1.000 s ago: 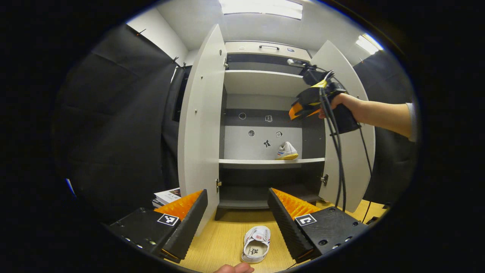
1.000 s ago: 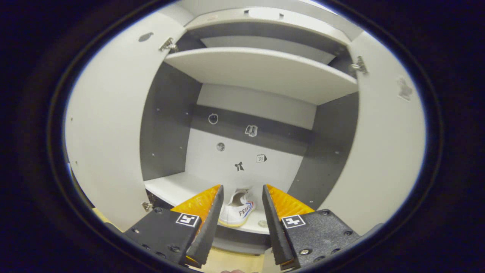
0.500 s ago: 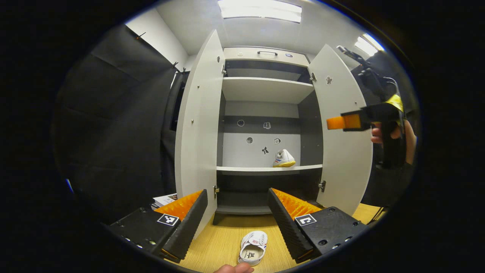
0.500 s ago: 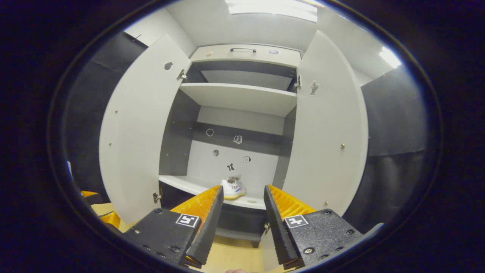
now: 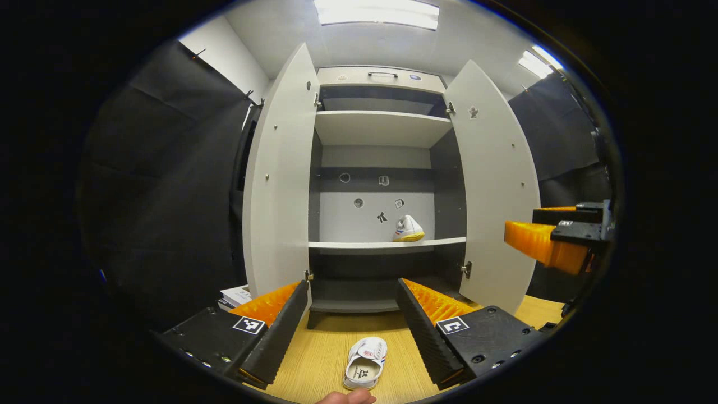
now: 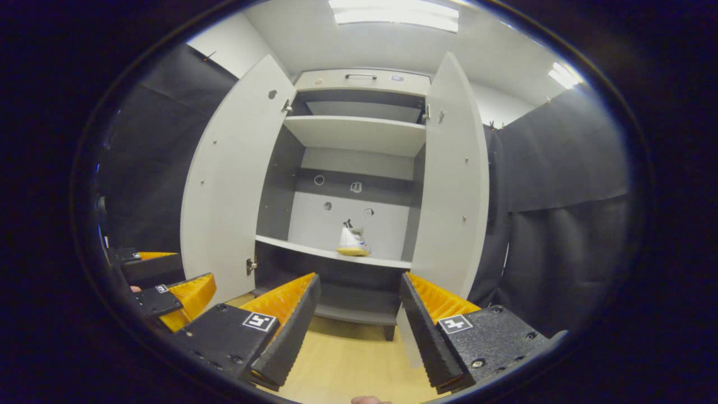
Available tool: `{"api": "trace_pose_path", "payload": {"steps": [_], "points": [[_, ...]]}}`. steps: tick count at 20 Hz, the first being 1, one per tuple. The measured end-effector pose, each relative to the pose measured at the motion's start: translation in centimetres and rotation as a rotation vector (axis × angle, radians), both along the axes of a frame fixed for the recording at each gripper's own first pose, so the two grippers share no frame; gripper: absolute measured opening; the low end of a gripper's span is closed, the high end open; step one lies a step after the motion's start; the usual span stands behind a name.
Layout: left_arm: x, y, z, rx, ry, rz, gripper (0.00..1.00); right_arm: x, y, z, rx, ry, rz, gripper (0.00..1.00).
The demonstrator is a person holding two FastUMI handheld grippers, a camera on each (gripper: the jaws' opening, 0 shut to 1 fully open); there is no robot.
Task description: Grab one shoe with the right hand and put it into the shoe cabinet, grab the other shoe with the left hand and put it into the shoe cabinet; then close the right door with the right hand and the left door with the left hand.
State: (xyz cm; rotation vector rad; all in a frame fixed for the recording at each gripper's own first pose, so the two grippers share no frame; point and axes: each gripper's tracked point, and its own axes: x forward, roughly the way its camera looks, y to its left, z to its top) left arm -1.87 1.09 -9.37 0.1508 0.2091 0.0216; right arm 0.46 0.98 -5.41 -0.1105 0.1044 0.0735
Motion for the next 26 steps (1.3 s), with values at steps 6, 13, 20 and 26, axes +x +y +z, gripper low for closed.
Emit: {"api": "trace_pose_path", "payload": {"steps": [6,13,20,26], "points": [[-1.7,-0.2,-4.0,-0.001,0.11,-0.01,0.95,-2.8,-1.5,-4.2,0.035,0.084,-0.044,0.9],[-3.2,0.8,-9.9,0.002,0.26,-0.009,0.95,-3.2,-3.3,-4.7,0.056,0.098,-0.08,0.9],[-2.6,3.7,-20.1,-0.036,0.582,-0.002,0.97,-3.1,-3.7,-4.9,0.06,0.102,-0.077,0.9],[-1.9,6.0,-25.4,0.013,0.706,0.028,0.97,-2.7,-4.7,-5.1,0.071,0.106,-0.101,0.93]]}}
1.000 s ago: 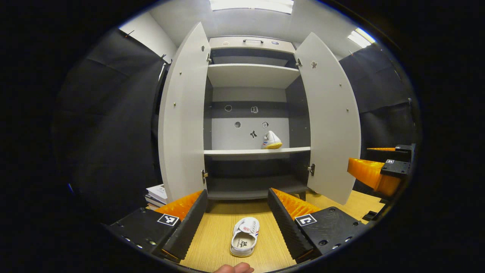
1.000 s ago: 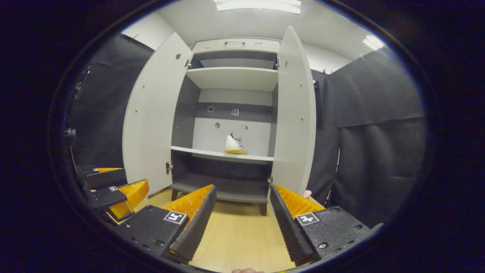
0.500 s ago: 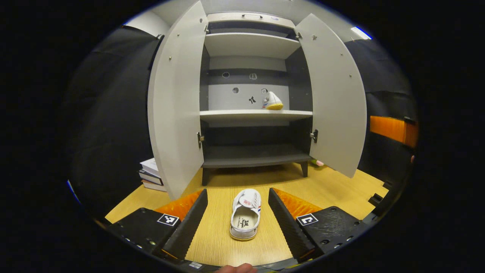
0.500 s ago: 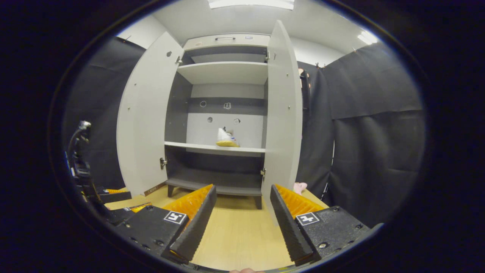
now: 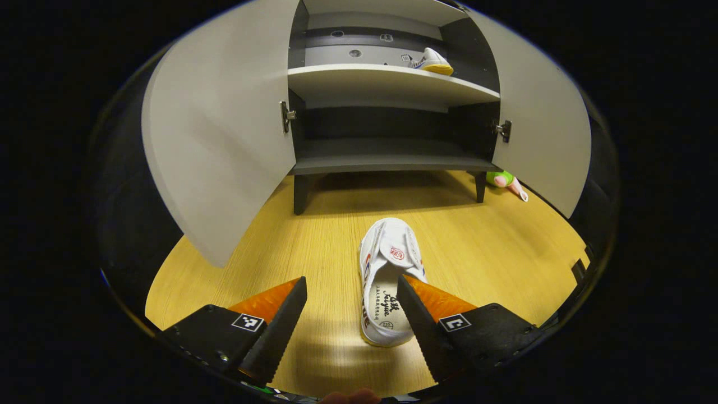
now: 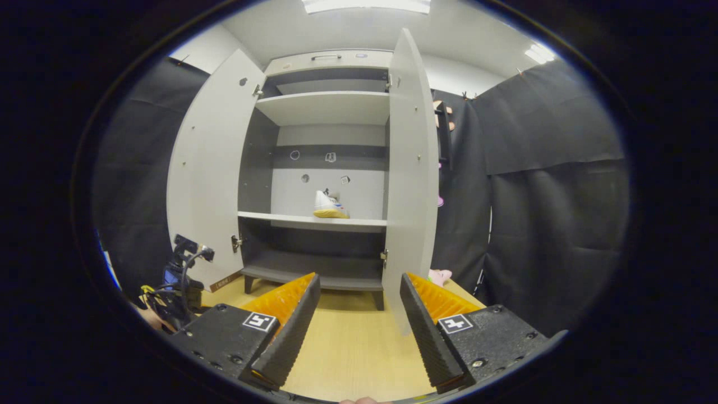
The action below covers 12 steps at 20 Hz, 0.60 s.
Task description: Grab one shoe with the right hand and put it into the shoe cabinet, grab the other shoe with the left hand and put it into the shoe cabinet; then close the right door with the right hand and the left door with the left hand.
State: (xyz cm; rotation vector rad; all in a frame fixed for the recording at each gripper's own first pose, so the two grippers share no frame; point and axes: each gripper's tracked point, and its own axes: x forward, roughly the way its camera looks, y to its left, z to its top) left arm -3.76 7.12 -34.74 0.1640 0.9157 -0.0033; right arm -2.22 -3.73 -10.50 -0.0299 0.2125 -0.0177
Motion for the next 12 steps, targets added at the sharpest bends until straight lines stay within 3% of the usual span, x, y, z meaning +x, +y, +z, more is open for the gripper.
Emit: {"api": "trace_pose_path", "payload": {"steps": [6,12], "points": [[2.1,0.2,-4.3,0.013,0.054,-0.026,0.96,0.6,-0.6,-1.2,0.001,0.04,-0.014,0.9],[4.7,1.3,-7.0,-0.02,0.081,0.023,0.97,1.6,-1.2,-1.9,-0.021,0.061,-0.034,0.94]]}}
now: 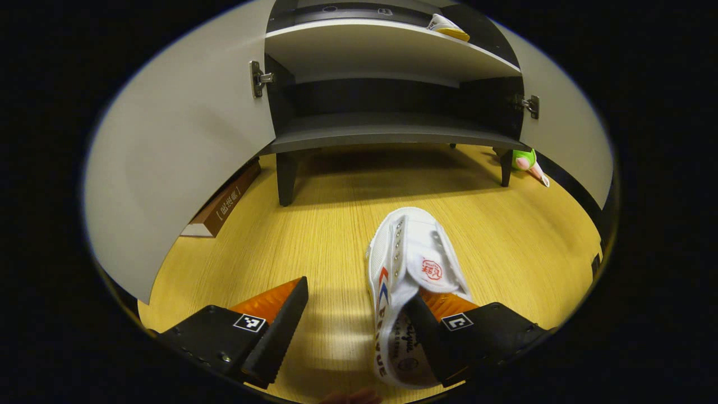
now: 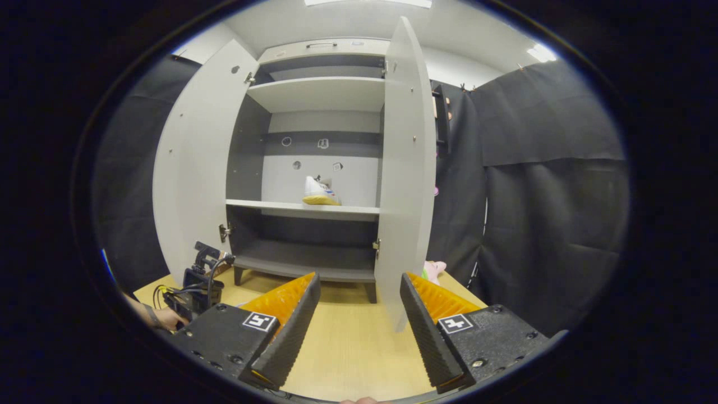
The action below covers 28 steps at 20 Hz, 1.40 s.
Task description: Grab one shoe with the right hand and put it into the shoe cabinet, grab the other shoe with the left hand and put it into the shoe cabinet; then close the right door with the right hand and the left door with the left hand.
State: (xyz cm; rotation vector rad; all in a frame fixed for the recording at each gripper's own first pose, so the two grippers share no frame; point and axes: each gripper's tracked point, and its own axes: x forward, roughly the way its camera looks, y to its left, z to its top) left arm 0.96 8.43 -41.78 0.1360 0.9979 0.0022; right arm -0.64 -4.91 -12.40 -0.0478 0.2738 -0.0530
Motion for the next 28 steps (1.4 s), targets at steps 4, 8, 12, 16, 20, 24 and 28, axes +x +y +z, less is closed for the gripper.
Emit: {"api": "trace_pose_path", "payload": {"steps": [4,8,12,16,20,24,28], "points": [[0.8,-0.7,-0.4,-0.054,-0.022,0.017,0.93,0.4,-0.1,-0.7,-0.003,0.025,-0.007,0.9],[1.6,-1.3,0.0,-0.066,-0.081,0.042,0.79,0.7,-0.1,-1.3,-0.012,0.041,-0.014,0.9],[1.6,-2.6,0.0,-0.113,-0.104,0.084,0.55,1.1,0.1,-1.5,-0.016,0.047,-0.004,0.9],[1.5,-1.8,0.0,-0.115,-0.12,0.143,0.14,0.9,0.3,-1.3,-0.027,0.046,0.011,0.9],[0.7,-2.0,2.2,-0.139,-0.137,0.199,0.0,0.5,0.5,-1.3,-0.029,0.051,0.022,0.9],[2.0,-3.8,12.0,-0.112,-0.319,0.142,0.0,0.3,0.6,-0.9,-0.035,0.032,0.029,0.9],[5.5,-6.2,23.6,-0.13,-0.536,0.093,0.0,0.1,1.3,-0.7,-0.014,0.02,0.053,0.9]]}}
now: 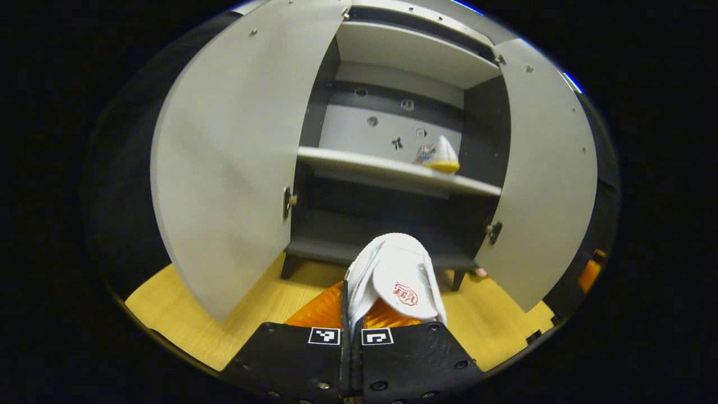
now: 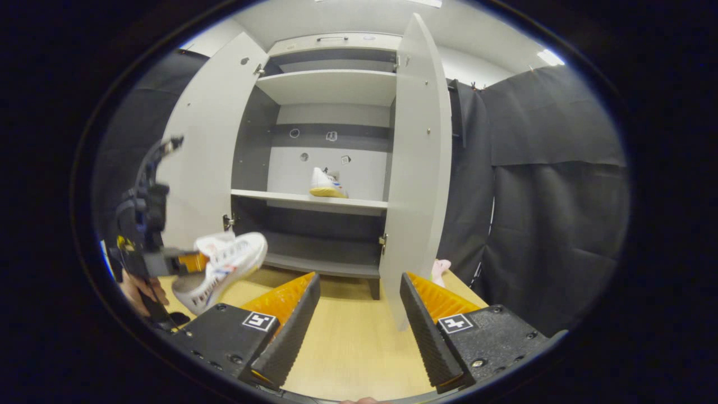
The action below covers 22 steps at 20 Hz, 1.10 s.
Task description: Grab one shoe with the right hand and put it into the shoe cabinet, grab the other shoe with the left hand and put it into the shoe cabinet; then close the right door with the right hand and the left door with the left hand.
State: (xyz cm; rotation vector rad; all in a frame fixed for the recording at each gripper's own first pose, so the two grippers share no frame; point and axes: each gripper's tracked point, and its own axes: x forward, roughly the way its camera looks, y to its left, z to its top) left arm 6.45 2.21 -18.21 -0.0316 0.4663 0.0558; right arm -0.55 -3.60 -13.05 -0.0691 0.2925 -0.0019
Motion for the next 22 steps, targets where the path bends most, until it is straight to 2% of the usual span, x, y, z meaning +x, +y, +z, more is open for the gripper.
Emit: {"api": "trace_pose_path", "payload": {"steps": [2,4,5,6,8,9,10,11,15,18,22], "points": [[2.2,-0.9,4.8,0.01,-0.062,-0.002,0.0,0.1,0.4,0.4,0.005,-0.014,0.02,0.9],[6.3,-1.5,8.8,-0.003,-0.13,0.007,0.0,0.0,0.8,0.7,0.006,-0.021,0.036,0.9],[8.7,-1.7,10.5,-0.004,-0.155,0.011,0.11,0.0,1.1,0.8,0.013,-0.023,0.044,0.9],[10.5,-1.8,12.1,0.0,-0.163,0.016,0.0,-0.1,1.3,1.0,0.023,-0.027,0.052,0.9],[15.5,-1.1,13.0,-0.004,-0.192,0.03,0.0,-0.2,1.7,1.4,0.035,-0.042,0.062,0.9],[18.2,-0.8,12.6,0.0,-0.152,0.044,0.0,-0.2,1.7,1.6,0.033,-0.05,0.059,0.9],[20.4,-0.6,11.8,-0.005,-0.112,0.057,0.11,-0.2,1.7,1.7,0.027,-0.053,0.055,0.9],[22.5,-0.4,10.8,-0.007,-0.065,0.065,0.0,-0.3,1.6,1.7,0.025,-0.054,0.049,0.9],[28.7,-0.9,8.7,0.012,0.136,0.119,0.0,-0.5,0.4,1.4,0.033,-0.047,0.013,0.9],[32.4,-1.5,7.9,0.094,0.201,0.103,0.0,-0.4,-1.0,0.5,0.055,-0.025,-0.036,0.9],[34.6,-1.3,2.8,0.048,0.298,0.126,0.0,-0.7,-3.0,-0.4,0.042,-0.01,-0.082,0.9]]}}
